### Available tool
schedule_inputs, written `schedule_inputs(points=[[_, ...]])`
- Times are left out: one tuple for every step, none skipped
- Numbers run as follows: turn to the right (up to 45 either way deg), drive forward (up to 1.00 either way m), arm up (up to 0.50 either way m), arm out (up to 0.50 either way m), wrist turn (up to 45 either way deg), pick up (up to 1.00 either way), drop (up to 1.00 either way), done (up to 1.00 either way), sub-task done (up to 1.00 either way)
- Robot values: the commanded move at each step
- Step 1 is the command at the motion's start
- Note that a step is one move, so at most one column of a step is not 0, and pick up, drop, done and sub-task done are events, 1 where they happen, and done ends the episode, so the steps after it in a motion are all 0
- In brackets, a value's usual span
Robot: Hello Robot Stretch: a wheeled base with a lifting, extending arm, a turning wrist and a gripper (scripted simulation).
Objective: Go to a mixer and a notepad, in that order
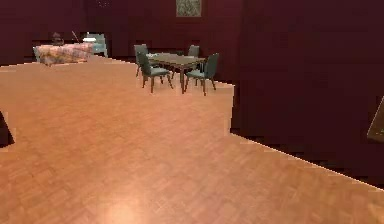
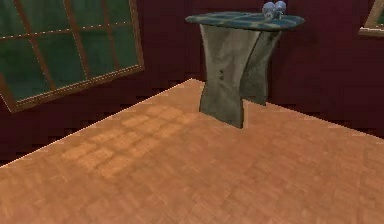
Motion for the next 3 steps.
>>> schedule_inputs(points=[[0.0, 1.00, 0.00, 0.00, 0.0, 0.00, 0.00, 0.00, 0.00], [0.0, 1.00, 0.00, 0.00, 0.0, 0.00, 0.00, 0.00, 0.00], [0.0, 0.25, 0.00, 0.00, 0.0, 0.00, 0.00, 0.00, 0.00]])
